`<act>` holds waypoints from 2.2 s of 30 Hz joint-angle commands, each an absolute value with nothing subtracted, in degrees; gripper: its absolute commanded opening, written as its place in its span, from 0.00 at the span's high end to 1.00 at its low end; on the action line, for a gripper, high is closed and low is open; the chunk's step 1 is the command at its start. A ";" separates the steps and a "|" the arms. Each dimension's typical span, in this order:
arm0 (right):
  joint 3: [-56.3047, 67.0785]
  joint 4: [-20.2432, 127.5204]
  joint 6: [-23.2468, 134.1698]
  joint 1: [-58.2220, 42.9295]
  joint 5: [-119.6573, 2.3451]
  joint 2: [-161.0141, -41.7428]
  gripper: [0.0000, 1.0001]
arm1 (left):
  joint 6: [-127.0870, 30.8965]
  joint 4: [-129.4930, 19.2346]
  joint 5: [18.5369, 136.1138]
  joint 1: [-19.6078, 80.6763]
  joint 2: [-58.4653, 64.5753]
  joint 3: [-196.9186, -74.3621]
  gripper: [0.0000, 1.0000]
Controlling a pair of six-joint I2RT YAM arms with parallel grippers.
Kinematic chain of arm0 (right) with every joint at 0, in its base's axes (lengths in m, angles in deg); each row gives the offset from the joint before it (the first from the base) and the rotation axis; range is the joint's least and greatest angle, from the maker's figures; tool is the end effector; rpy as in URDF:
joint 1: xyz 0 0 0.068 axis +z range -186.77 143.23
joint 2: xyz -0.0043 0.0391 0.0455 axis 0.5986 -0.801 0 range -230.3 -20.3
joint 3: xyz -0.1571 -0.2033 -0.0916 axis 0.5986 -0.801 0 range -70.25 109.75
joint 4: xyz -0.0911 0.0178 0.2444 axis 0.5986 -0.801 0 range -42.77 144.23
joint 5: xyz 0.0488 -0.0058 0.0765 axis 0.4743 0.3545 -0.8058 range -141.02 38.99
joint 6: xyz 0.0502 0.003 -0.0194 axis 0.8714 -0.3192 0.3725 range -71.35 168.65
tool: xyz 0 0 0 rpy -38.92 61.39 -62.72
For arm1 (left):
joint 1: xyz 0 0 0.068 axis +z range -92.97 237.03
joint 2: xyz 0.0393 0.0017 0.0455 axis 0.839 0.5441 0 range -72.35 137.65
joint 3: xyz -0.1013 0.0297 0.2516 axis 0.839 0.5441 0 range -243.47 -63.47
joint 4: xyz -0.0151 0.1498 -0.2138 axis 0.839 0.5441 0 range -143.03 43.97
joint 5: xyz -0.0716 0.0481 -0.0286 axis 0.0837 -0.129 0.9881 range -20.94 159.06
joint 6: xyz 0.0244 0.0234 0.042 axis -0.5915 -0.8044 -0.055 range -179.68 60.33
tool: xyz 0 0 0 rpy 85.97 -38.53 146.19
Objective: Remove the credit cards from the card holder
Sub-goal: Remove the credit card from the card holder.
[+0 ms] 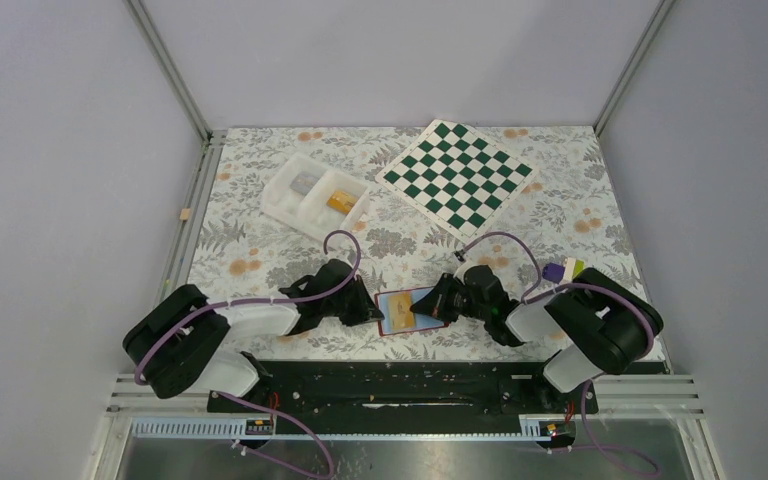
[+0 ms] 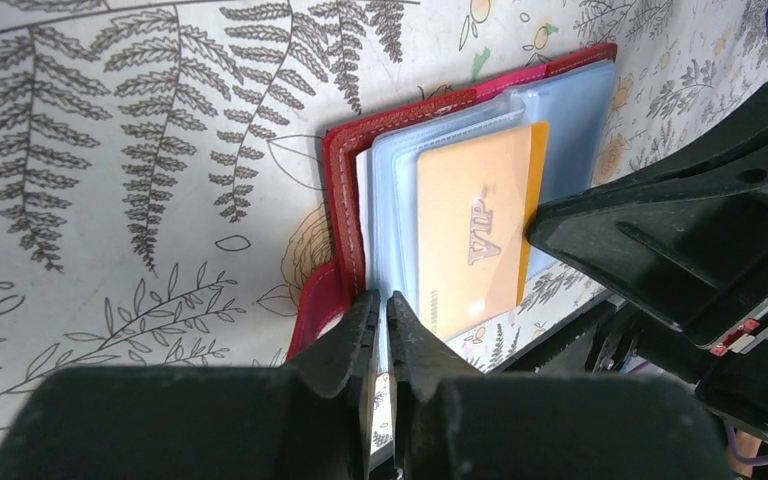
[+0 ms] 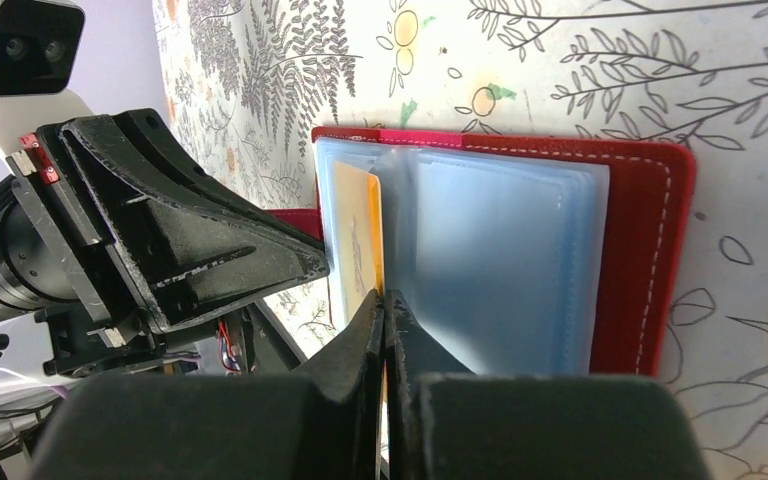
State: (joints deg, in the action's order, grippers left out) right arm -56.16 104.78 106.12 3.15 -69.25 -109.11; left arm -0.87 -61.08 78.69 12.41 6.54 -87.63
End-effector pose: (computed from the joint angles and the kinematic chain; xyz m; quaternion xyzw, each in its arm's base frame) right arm 0.1732 0.1595 0.1128 0.0414 0.8323 0.4908 0.2542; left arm 0.1626 -0.1689 0.1278 -0.0835 0.9229 -0.3370 0.1667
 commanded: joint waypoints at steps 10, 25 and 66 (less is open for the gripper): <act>-58.17 102.96 104.39 1.01 -69.65 -104.30 1.00 | -2.47 -54.59 73.35 13.11 10.93 -86.34 0.91; -56.22 101.49 104.15 0.10 -72.53 -104.86 0.87 | -2.72 -55.63 74.54 13.21 11.16 -86.23 0.91; -52.93 105.27 104.52 1.94 -71.48 -116.40 0.85 | -2.92 -56.66 75.98 13.25 12.84 -86.70 0.91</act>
